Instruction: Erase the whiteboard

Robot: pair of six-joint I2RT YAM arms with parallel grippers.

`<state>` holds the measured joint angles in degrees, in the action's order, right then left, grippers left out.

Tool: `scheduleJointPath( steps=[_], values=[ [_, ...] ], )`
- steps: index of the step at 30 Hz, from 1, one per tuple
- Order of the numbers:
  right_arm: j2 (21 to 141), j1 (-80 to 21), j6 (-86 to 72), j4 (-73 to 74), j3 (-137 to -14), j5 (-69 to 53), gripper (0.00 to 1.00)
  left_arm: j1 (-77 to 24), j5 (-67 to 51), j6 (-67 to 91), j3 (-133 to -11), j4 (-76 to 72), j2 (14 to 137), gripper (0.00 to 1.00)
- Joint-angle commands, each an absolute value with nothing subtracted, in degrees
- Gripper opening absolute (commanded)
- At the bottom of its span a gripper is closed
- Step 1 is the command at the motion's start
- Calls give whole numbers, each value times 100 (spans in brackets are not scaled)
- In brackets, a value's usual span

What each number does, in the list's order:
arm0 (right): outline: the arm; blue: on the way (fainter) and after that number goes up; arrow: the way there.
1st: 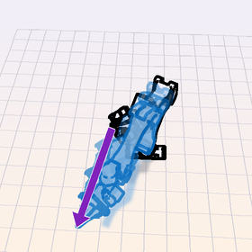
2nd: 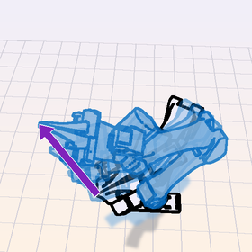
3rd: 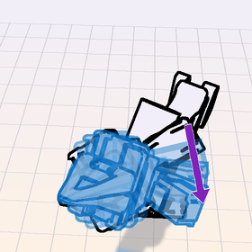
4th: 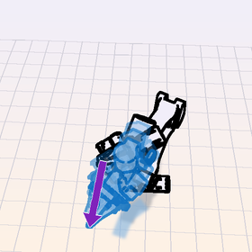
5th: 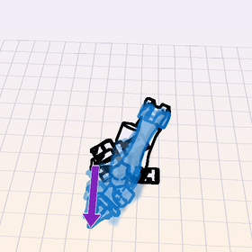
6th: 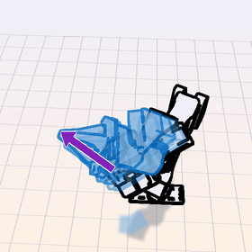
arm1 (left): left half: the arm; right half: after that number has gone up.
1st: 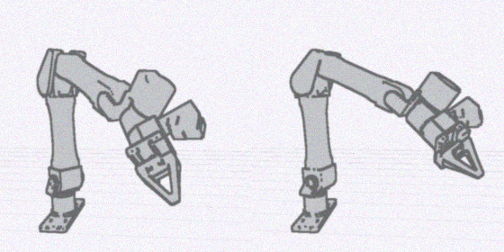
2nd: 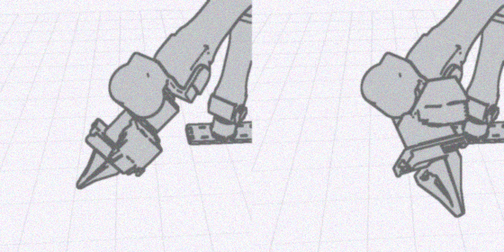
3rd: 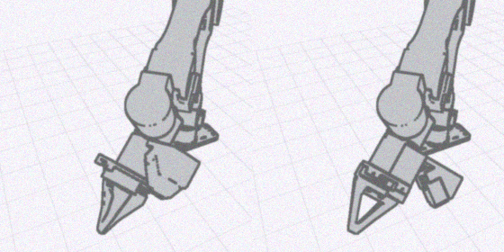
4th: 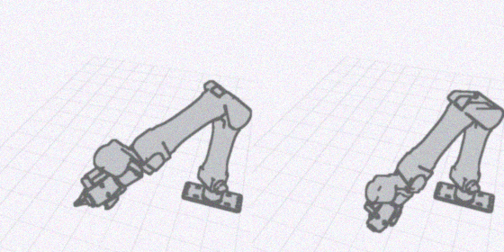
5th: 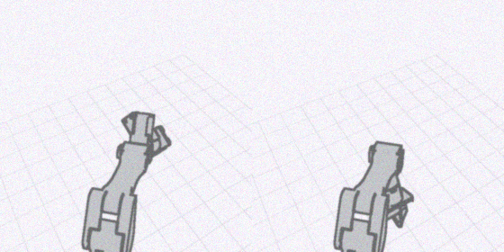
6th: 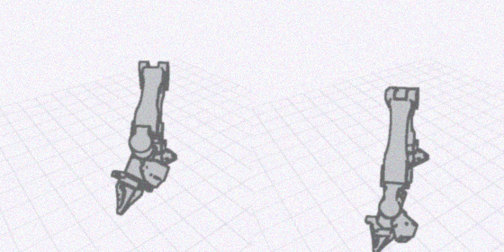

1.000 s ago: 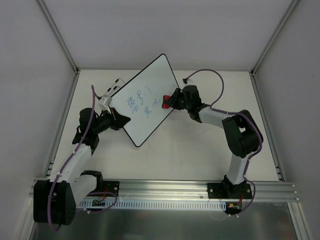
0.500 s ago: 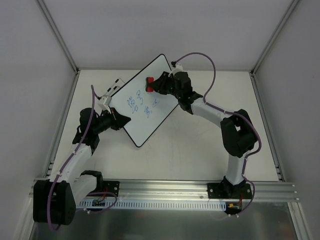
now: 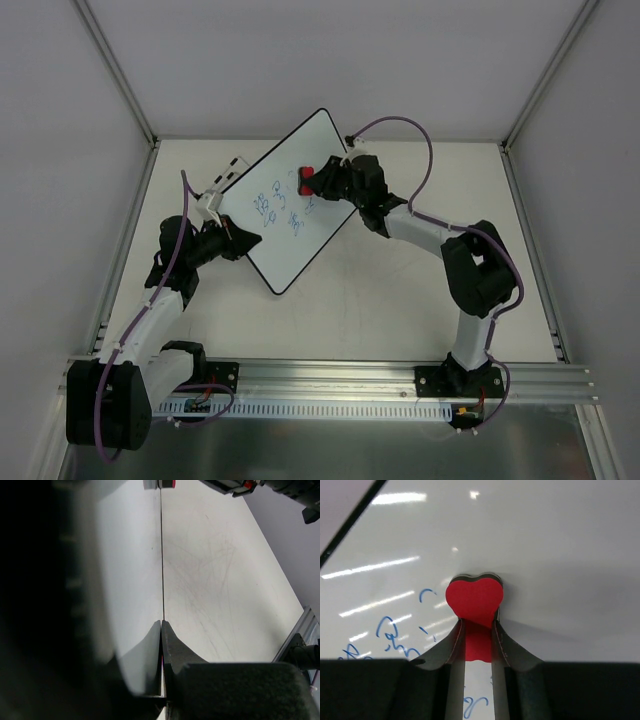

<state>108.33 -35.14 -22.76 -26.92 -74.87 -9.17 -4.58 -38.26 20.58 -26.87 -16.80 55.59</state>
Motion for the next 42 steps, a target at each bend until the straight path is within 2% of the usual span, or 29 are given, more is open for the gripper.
scheduleJointPath(
  steps=[1, 8, 20, 26, 30, 42],
  values=[
    [10749, -3560, -1916, -2338, -7041, -712, 0, -729, -4632, 1573, -2830, -1450, 5555, 0],
    [10758, -3603, -1942, -2355, -7083, -861, 0, -756, -4684, 1573, -2856, -1450, 5625, 0],
    [11144, -3964, -1960, -2206, -8655, -1037, 0, -817, -4711, 1582, -2848, -1450, 5607, 0],
    [11294, -4052, -1960, -2101, -8991, -1028, 0, -835, -4676, 1582, -2848, -1459, 5599, 0],
    [11241, -4096, -1890, -2074, -8772, -976, 0, -835, -4667, 1573, -2848, -1450, 5599, 0],
    [10626, -4078, -1670, -2145, -6830, -897, 0, -844, -4632, 1573, -2856, -1441, 5616, 0]
  ],
)
